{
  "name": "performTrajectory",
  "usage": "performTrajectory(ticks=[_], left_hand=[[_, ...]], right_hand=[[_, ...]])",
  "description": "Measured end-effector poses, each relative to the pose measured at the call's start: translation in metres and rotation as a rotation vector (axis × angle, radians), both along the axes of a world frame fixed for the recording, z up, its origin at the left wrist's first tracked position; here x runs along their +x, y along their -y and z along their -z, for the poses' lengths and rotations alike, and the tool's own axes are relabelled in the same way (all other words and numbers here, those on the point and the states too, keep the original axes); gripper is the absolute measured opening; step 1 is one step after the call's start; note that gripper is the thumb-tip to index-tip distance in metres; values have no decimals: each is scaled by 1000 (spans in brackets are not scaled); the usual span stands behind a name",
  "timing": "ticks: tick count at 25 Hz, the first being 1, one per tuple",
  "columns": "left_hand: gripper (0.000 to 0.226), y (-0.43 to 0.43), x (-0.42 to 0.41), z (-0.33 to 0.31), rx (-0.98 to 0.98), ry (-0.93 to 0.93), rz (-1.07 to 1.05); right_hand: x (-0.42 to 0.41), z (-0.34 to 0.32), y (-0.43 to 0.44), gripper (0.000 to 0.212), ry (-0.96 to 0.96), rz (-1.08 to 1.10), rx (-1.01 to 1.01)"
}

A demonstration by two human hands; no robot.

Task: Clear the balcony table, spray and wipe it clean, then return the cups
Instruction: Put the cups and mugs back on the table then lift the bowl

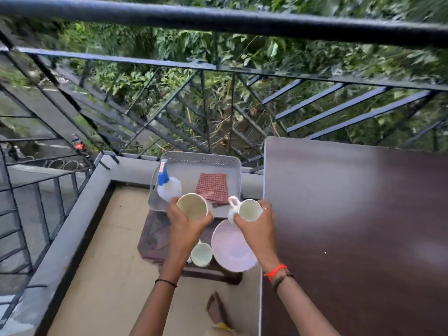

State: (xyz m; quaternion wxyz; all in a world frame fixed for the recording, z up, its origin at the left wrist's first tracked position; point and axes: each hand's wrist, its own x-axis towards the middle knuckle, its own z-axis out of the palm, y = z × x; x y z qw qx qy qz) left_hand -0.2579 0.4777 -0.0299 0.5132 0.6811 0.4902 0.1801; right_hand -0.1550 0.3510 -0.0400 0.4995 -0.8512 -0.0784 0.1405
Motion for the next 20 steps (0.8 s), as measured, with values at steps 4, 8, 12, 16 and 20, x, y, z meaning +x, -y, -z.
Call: performTrajectory(ticks=[4,8,12,16,20], left_hand=[[94,50,41,-23,10,-17,128],[102,109,83,-41,44,-47,270],[93,182,127,-41,89,-63,311],[86,246,166,-32,71,-76,387],[76,290,196,-33,100,-83,455]], right_hand=[[39,-17,75,50,-9,69,-15],[80,-27,155,46,-38,127,-36],[116,-27,246,53,-130,162,-91],[151,-22,328,54,-142,152,-169],[180,-17,384,61,-140,102,-297]])
